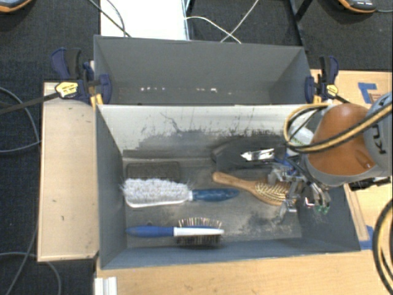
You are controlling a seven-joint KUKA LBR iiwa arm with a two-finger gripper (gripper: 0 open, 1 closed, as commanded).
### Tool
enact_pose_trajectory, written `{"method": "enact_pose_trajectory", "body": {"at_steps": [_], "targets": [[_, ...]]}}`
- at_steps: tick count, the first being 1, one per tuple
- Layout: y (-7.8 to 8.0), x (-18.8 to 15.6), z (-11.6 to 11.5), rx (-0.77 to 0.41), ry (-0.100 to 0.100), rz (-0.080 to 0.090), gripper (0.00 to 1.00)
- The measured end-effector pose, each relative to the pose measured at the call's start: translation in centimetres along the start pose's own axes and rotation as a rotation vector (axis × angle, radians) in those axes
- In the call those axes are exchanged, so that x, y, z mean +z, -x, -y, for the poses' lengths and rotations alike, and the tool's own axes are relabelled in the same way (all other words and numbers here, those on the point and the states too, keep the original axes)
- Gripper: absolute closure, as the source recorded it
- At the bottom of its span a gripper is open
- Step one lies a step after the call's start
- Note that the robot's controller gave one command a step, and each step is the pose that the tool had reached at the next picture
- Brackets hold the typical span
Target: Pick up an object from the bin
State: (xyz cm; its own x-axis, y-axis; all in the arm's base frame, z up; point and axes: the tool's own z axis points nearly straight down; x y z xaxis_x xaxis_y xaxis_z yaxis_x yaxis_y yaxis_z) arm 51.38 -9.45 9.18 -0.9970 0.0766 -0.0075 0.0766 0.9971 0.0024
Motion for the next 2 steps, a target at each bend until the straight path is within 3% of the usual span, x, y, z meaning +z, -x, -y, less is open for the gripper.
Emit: {"method": "enact_pose_trajectory", "body": {"at_steps": [1, 2], "targets": [[3.89, 2.16, 1.99, 0.044, 0.000, -0.001, 1.00], [3.89, 2.16, 1.99, 0.042, 0.000, -0.002, 1.00]]}}
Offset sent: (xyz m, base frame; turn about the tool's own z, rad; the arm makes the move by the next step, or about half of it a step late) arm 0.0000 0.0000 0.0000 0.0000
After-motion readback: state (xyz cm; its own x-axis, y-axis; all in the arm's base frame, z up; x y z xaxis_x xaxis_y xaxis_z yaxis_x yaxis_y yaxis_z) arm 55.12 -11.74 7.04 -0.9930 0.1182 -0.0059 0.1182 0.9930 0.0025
